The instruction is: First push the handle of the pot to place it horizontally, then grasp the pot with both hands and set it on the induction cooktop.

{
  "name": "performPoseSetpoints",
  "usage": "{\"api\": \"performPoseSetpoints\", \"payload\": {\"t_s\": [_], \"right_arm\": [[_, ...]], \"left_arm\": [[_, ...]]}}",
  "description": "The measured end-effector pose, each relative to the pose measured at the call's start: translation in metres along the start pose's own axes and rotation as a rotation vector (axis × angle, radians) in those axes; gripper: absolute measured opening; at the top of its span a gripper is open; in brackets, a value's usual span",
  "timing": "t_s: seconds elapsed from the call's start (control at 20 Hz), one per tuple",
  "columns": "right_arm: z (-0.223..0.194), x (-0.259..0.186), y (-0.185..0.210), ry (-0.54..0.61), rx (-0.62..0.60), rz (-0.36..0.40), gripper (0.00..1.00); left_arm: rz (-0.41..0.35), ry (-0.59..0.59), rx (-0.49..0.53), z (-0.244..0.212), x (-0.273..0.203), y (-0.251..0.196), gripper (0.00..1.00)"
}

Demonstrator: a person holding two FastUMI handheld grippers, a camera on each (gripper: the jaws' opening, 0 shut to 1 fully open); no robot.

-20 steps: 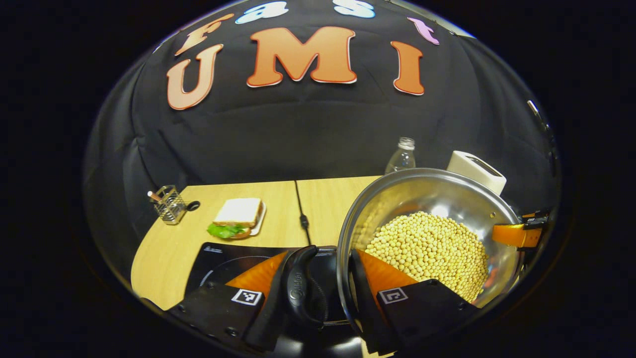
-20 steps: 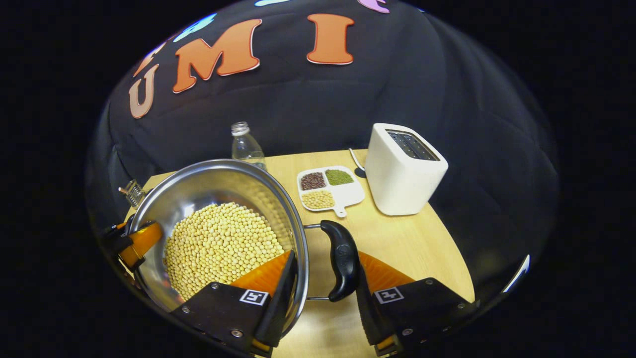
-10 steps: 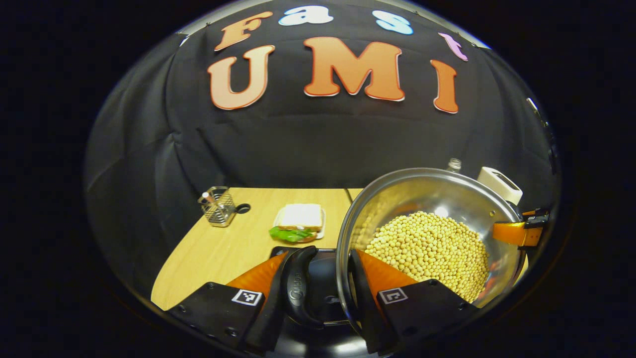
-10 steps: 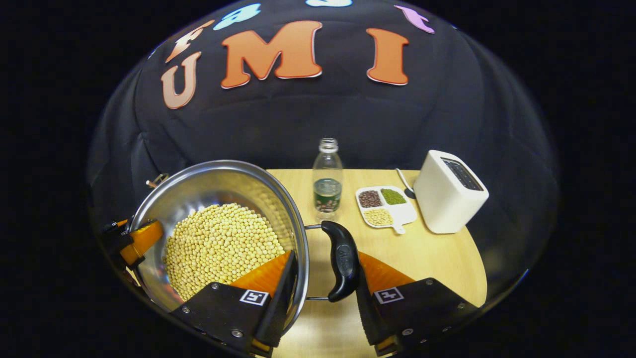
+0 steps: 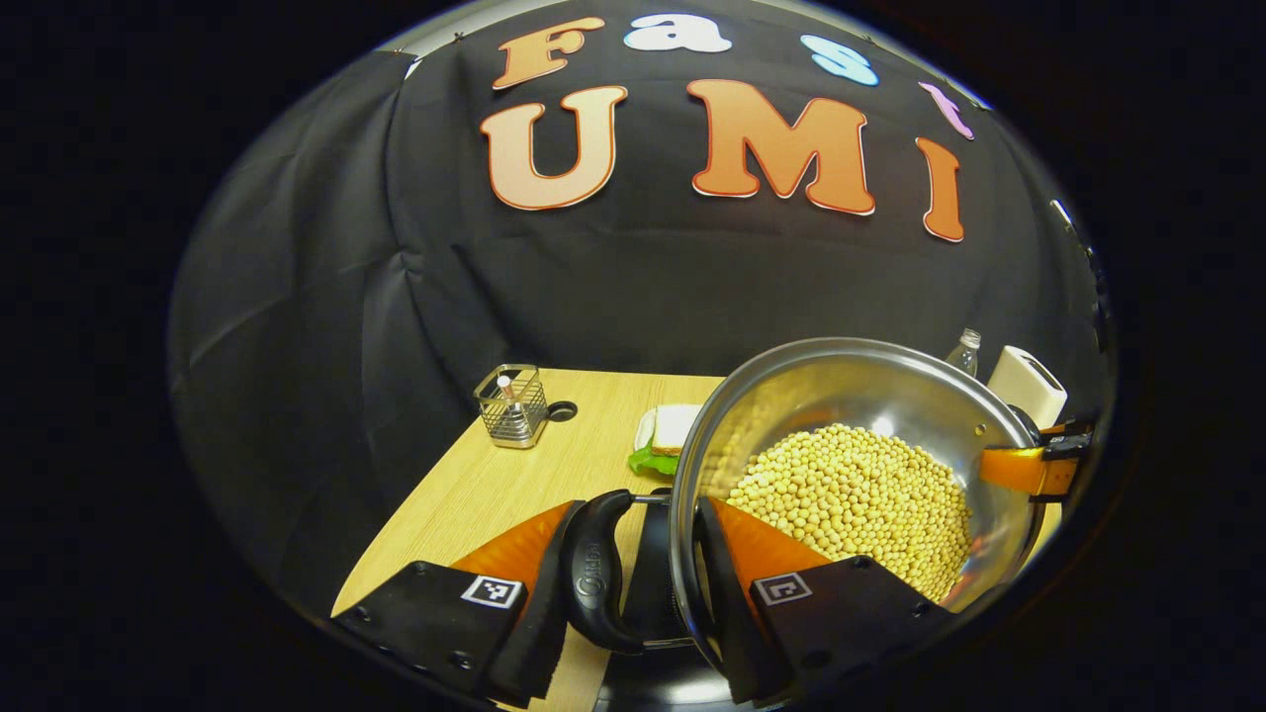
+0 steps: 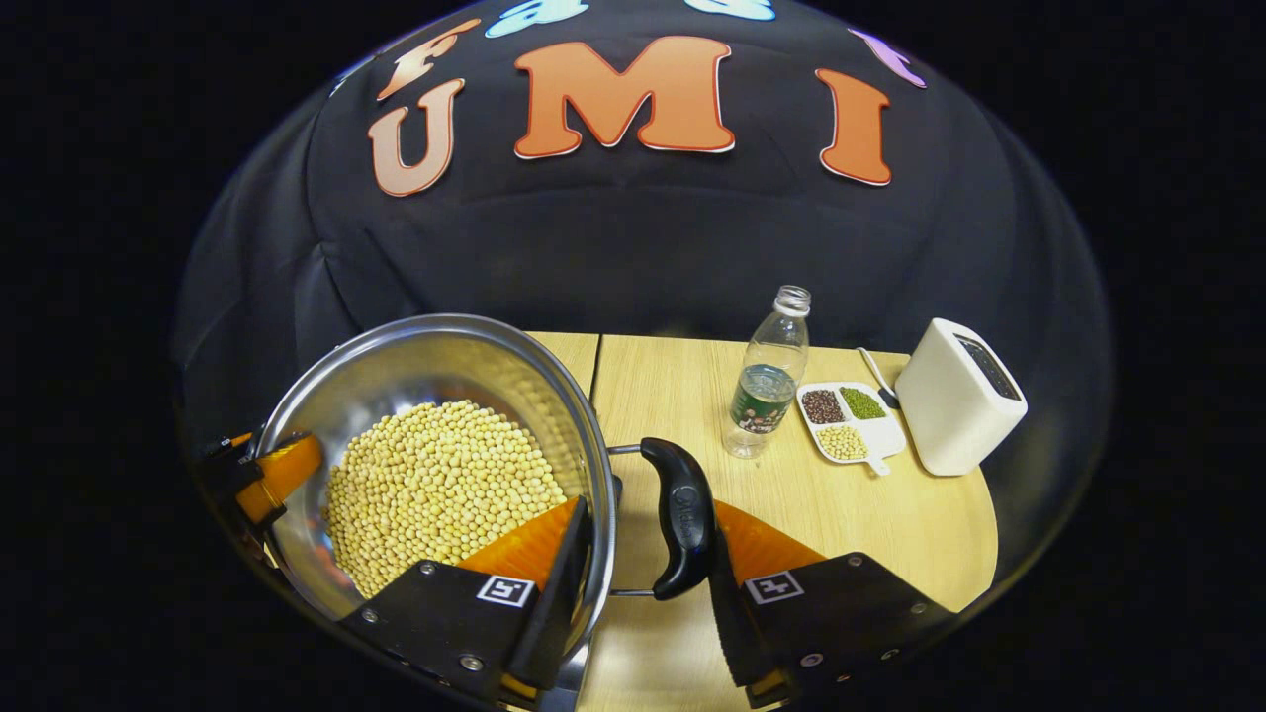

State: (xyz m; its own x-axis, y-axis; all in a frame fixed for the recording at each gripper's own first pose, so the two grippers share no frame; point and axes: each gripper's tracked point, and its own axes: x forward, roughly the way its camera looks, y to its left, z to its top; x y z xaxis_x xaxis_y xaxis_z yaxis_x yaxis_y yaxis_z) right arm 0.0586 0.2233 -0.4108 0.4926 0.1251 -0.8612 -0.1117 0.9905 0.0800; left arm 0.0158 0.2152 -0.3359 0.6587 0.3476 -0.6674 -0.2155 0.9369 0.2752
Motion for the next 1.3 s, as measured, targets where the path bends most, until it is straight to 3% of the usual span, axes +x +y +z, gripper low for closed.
{"api": "performPoseSetpoints", "payload": {"t_s": [0.1, 0.3, 0.35, 0.4, 0.45, 0.5, 0.65, 1.25, 1.3], "right_arm": [[-0.004, 0.004, 0.006, -0.002, -0.003, -0.001, 0.63], [-0.013, 0.016, 0.014, 0.019, -0.011, -0.008, 0.63], [-0.015, 0.020, 0.017, 0.021, -0.008, -0.009, 0.59], [-0.019, 0.025, 0.020, 0.025, -0.015, -0.011, 0.63], [-0.022, 0.028, 0.023, 0.028, -0.019, -0.013, 0.58], [-0.025, 0.033, 0.023, 0.030, -0.019, -0.012, 0.63], [-0.031, 0.040, 0.023, 0.042, -0.014, -0.013, 0.63], [-0.045, 0.055, 0.025, 0.077, 0.003, -0.013, 0.63], [-0.047, 0.055, 0.024, 0.078, 0.001, -0.012, 0.59]], "left_arm": [[-0.005, 0.012, -0.020, -0.008, 0.003, 0.005, 0.67], [-0.009, 0.057, -0.052, -0.030, 0.017, 0.011, 0.71], [-0.010, 0.068, -0.051, -0.034, 0.021, 0.012, 0.68], [-0.007, 0.074, -0.050, -0.039, 0.023, 0.014, 0.71], [-0.006, 0.078, -0.050, -0.041, 0.026, 0.015, 0.68], [-0.002, 0.081, -0.052, -0.041, 0.028, 0.016, 0.68], [0.003, 0.093, -0.056, -0.045, 0.027, 0.016, 0.71], [0.012, 0.137, -0.055, -0.047, 0.029, 0.014, 0.69], [0.011, 0.138, -0.057, -0.047, 0.030, 0.013, 0.71]]}}
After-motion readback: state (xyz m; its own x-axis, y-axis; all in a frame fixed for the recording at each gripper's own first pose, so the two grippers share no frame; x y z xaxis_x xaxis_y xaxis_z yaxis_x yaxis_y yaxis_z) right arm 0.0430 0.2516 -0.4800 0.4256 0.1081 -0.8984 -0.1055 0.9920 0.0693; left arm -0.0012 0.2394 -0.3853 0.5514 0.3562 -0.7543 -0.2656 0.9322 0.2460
